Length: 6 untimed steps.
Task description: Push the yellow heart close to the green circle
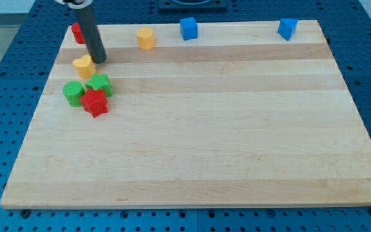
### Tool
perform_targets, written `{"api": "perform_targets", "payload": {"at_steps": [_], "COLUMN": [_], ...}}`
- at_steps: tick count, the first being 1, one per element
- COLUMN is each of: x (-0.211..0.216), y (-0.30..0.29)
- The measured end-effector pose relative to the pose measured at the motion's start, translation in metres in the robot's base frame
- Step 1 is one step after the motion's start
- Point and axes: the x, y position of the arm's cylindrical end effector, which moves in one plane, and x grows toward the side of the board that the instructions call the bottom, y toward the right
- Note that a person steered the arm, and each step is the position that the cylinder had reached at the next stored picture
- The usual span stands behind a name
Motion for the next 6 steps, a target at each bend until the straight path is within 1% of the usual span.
{"api": "perform_targets", "payload": {"at_steps": [1,6], "x": [0.026,0.049], "y": [-0.017,-0.022]}}
